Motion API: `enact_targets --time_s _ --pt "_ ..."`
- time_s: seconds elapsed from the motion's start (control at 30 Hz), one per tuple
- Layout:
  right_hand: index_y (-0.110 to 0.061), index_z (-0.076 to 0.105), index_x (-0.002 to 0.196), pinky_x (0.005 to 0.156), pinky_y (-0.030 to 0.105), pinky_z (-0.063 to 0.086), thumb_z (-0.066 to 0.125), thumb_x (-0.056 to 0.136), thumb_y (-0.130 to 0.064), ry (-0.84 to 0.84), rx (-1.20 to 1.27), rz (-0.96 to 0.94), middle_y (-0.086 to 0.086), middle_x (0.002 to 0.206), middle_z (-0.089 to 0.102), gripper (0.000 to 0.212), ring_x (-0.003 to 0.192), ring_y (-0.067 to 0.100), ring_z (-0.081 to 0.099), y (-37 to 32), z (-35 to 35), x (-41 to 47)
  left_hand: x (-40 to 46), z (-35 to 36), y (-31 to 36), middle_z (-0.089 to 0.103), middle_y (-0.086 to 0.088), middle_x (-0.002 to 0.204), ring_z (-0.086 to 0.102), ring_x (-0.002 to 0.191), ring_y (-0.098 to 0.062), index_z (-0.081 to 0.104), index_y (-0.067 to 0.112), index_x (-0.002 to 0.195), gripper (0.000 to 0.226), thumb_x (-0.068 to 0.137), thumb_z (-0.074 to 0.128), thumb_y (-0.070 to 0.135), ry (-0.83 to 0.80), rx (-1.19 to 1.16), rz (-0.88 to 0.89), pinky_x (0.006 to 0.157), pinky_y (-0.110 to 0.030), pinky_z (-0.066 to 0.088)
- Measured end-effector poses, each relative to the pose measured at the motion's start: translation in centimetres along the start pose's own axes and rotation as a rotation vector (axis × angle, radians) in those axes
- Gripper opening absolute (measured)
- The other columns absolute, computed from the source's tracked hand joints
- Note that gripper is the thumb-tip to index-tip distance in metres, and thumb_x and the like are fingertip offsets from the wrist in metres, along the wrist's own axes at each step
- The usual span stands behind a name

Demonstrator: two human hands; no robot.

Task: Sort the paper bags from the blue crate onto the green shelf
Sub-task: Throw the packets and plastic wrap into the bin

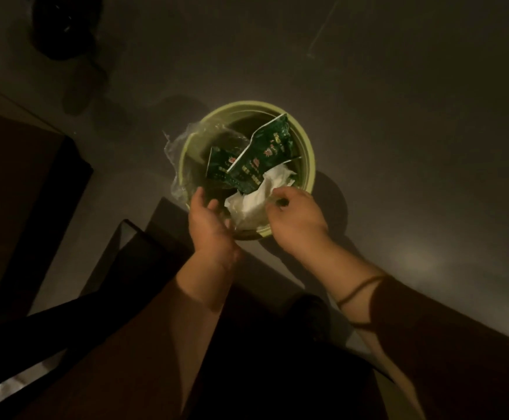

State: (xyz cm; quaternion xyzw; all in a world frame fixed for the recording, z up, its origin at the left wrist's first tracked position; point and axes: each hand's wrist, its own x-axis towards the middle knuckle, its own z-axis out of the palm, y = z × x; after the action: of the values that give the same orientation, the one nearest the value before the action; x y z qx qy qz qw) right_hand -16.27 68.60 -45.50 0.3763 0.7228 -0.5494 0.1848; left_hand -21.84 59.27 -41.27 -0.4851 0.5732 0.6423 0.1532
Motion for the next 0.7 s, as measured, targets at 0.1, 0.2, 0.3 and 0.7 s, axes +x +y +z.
enact_targets --time_s 0.1,0.2,0.3,0.7 --pt "-0.030 0.068 0.111 0.076 0.026 0.049 0.058 0.098 -0.032 0.010 0.142 0.031 -0.002 0.109 0.071 0.017 0.098 0.018 0.068 0.8 -0.2 -0.7 0.5 -0.5 -0.4 0.068 -0.005 0.121 0.063 0.102 -0.016 0.062 0.020 0.133 0.039 0.102 0.053 0.042 -0.033 0.062 0.057 0.078 -0.028 0.050" --pt "-0.037 0.065 0.087 0.081 0.041 0.060 0.057 0.093 -0.038 0.026 0.257 0.062 -0.005 0.097 0.072 0.011 0.092 0.021 0.071 1.1 -0.4 -2.1 -0.4 -1.0 -0.6 0.065 0.002 0.092 0.059 0.083 -0.013 0.066 0.021 0.111 0.027 0.103 0.053 0.042 -0.064 0.112 0.031 0.069 -0.030 0.046" --pt "-0.039 0.065 0.083 0.084 0.049 0.061 0.055 0.089 -0.041 0.011 0.323 0.081 -0.005 0.095 0.073 0.012 0.091 0.021 0.071 0.9 -1.1 -4.0 -2.1 -1.5 -0.5 0.062 0.006 0.076 0.056 0.067 -0.012 0.064 0.021 0.100 0.021 0.102 0.054 0.040 -0.137 0.102 -0.022 0.067 -0.031 0.045" --pt "-0.018 0.060 0.080 0.051 0.032 0.043 0.044 0.104 -0.027 0.148 0.533 0.121 -0.002 0.061 0.057 0.031 0.052 0.016 0.050 -4.3 -7.9 -13.3 -16.4 -3.1 2.2 0.058 0.004 0.066 0.051 0.056 -0.012 0.069 0.018 0.091 0.012 0.095 0.060 0.025 -0.322 0.289 -0.124 0.061 -0.028 0.042"
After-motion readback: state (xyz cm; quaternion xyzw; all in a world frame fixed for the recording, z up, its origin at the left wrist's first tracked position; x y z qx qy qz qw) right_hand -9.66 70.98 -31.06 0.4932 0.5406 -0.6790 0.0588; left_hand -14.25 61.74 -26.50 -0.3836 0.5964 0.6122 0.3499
